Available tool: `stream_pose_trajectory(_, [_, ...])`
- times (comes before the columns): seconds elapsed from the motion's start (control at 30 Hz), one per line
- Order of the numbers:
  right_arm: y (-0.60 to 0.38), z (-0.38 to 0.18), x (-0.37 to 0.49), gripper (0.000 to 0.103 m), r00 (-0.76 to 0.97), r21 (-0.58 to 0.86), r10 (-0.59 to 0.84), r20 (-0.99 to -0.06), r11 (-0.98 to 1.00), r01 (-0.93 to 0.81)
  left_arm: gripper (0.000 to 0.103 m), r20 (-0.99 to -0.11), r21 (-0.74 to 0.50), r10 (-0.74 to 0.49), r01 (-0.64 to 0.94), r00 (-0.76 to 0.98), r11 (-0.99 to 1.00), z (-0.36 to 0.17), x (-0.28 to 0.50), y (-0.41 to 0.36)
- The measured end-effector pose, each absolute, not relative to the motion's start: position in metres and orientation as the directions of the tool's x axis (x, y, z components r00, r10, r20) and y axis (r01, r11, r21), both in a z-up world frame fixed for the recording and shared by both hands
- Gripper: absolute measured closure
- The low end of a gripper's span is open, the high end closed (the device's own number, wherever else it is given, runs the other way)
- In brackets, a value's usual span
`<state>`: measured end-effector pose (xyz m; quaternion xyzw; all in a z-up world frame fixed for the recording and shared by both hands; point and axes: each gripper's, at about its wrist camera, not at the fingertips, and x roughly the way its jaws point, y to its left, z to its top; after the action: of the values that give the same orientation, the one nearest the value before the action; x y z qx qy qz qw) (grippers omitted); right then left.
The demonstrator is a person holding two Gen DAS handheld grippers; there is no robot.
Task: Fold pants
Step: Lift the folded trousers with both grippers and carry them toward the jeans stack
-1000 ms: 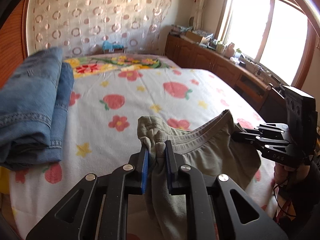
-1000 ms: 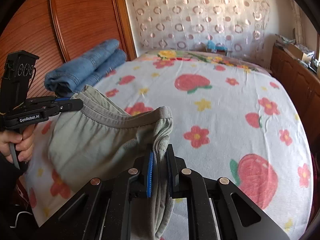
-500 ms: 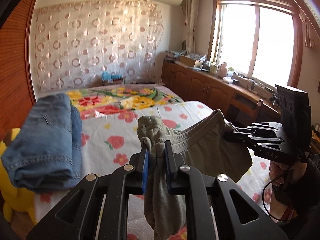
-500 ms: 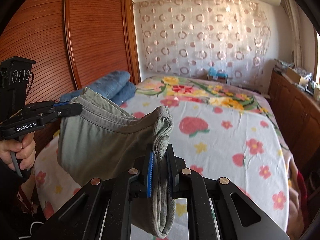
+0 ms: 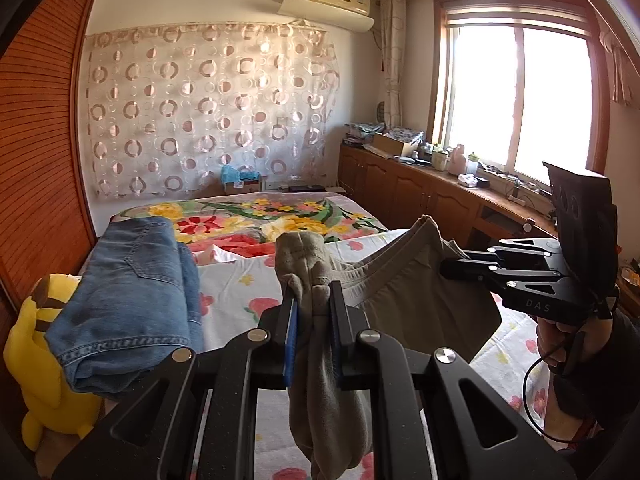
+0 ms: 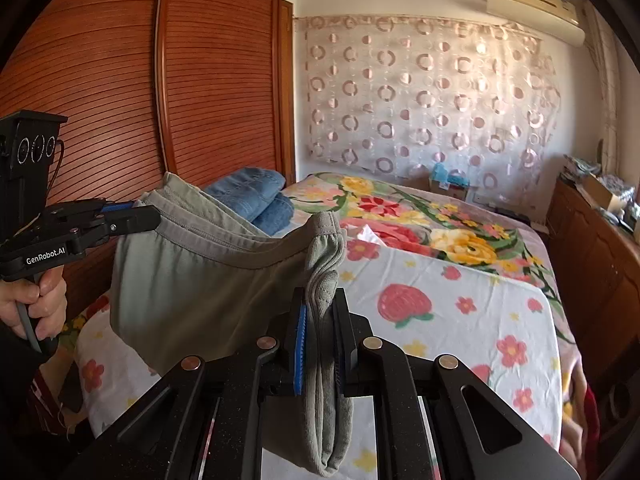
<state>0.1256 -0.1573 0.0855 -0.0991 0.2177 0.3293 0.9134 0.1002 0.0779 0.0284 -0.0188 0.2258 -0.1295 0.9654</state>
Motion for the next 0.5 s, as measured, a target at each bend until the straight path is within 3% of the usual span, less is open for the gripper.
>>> stream_pose_trajectory(0.5, [-0.105, 0.089, 0.169, 0.092, 0.647, -0.1, 0.575, -0.501, 0.704, -0.703, 0.088, -0.43, -0.118, -0.199, 0.164, 0.881, 0.979, 0.015, 0.111, 0.129])
